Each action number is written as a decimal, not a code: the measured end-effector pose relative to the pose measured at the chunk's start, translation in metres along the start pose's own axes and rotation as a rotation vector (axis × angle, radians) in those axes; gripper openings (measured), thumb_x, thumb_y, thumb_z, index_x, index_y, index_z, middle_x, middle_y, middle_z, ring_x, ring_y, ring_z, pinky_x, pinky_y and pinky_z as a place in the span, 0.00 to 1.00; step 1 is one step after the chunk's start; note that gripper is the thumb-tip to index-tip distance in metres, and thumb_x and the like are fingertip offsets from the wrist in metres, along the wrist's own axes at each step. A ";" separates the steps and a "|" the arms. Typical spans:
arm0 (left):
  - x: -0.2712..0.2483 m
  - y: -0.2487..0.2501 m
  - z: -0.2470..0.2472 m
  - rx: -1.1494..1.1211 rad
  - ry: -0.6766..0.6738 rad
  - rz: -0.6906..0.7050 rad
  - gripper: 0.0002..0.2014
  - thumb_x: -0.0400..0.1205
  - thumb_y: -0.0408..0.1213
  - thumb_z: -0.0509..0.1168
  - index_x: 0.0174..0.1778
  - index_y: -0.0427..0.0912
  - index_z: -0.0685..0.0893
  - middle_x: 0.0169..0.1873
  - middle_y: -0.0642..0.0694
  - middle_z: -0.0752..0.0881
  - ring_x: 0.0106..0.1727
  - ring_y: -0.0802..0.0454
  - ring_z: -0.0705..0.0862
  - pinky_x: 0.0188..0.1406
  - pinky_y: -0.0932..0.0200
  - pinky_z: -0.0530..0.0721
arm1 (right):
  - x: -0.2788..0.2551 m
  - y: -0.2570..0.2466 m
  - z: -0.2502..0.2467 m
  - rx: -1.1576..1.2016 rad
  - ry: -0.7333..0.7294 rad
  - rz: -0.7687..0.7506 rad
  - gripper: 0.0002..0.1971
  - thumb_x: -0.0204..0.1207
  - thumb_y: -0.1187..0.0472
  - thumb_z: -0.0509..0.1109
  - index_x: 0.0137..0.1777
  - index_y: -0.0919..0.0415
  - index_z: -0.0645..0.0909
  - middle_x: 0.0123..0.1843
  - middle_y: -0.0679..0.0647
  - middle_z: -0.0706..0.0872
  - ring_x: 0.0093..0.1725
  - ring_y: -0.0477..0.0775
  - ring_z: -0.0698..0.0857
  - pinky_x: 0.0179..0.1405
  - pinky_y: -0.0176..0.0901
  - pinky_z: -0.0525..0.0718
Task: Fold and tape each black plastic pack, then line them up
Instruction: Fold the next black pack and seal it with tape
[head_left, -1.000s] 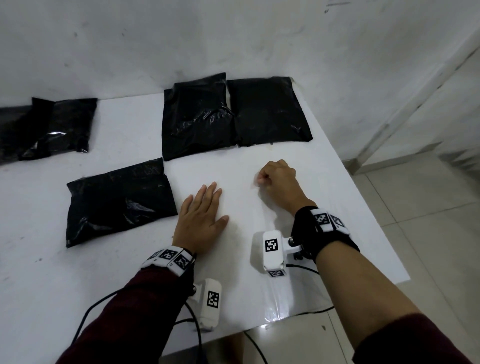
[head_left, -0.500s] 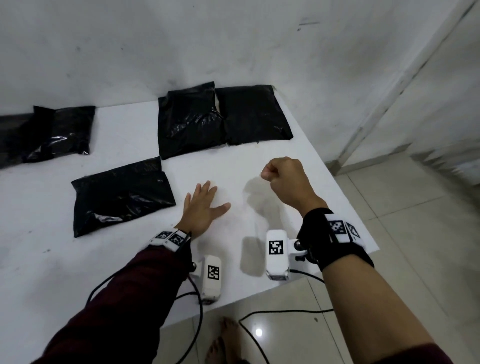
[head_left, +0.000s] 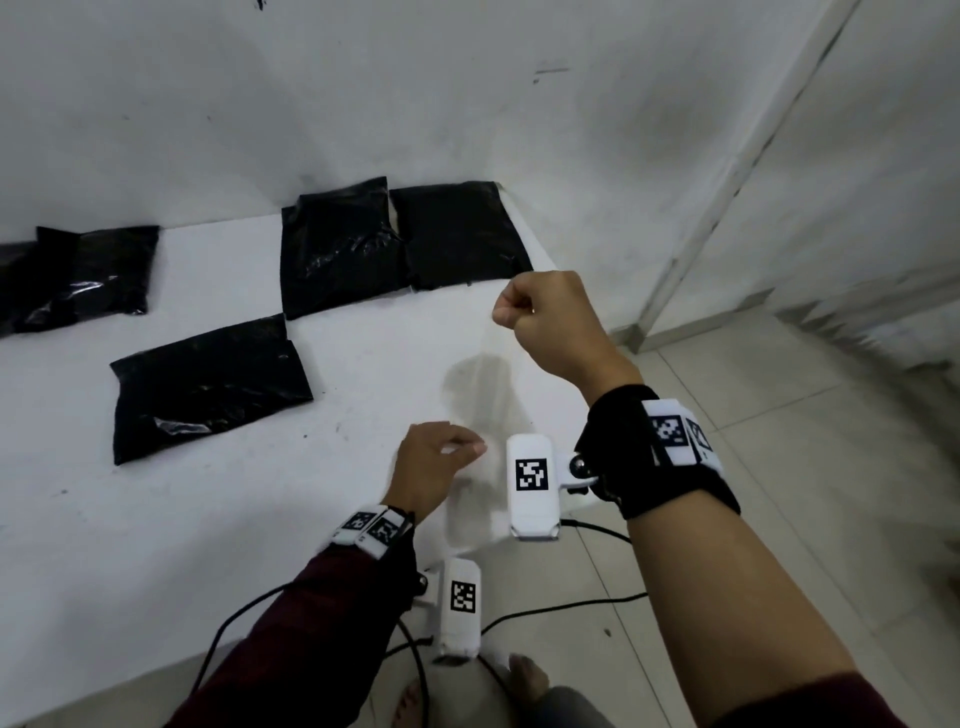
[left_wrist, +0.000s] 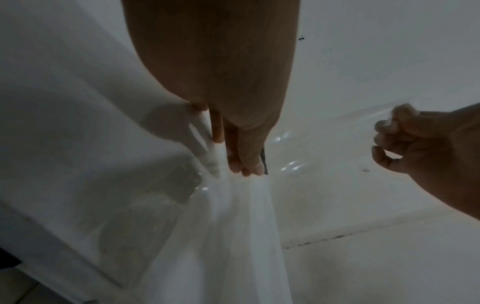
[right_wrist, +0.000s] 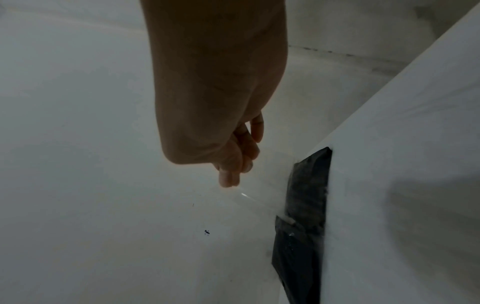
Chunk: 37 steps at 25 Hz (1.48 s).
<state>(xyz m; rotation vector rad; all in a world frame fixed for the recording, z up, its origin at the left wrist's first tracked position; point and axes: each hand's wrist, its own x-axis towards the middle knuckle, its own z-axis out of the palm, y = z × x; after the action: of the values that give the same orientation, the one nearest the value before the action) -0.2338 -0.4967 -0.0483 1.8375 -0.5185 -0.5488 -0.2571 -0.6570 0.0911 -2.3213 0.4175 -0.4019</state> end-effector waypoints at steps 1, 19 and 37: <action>-0.003 0.001 0.002 -0.040 -0.003 -0.027 0.03 0.75 0.36 0.71 0.37 0.42 0.88 0.40 0.48 0.90 0.45 0.54 0.85 0.53 0.60 0.76 | 0.001 0.000 -0.004 0.014 -0.002 -0.008 0.07 0.71 0.76 0.65 0.36 0.67 0.82 0.29 0.40 0.77 0.29 0.39 0.75 0.25 0.20 0.69; -0.071 0.036 0.028 -0.331 0.196 0.023 0.12 0.77 0.19 0.63 0.55 0.25 0.85 0.48 0.34 0.89 0.47 0.51 0.89 0.44 0.66 0.84 | -0.006 -0.035 -0.039 0.140 0.069 -0.256 0.07 0.69 0.73 0.67 0.32 0.77 0.82 0.33 0.66 0.86 0.32 0.53 0.80 0.35 0.45 0.80; -0.080 0.042 -0.102 -0.334 0.140 -0.102 0.13 0.58 0.44 0.75 0.34 0.41 0.90 0.36 0.42 0.89 0.38 0.53 0.86 0.40 0.61 0.86 | 0.083 -0.064 -0.045 0.364 0.260 -0.056 0.12 0.62 0.69 0.67 0.34 0.84 0.76 0.28 0.60 0.73 0.34 0.47 0.70 0.34 0.39 0.66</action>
<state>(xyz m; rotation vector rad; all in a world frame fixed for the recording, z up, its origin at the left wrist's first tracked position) -0.2402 -0.3860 0.0319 1.5740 -0.2235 -0.5353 -0.1892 -0.6741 0.1809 -1.9362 0.3692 -0.7477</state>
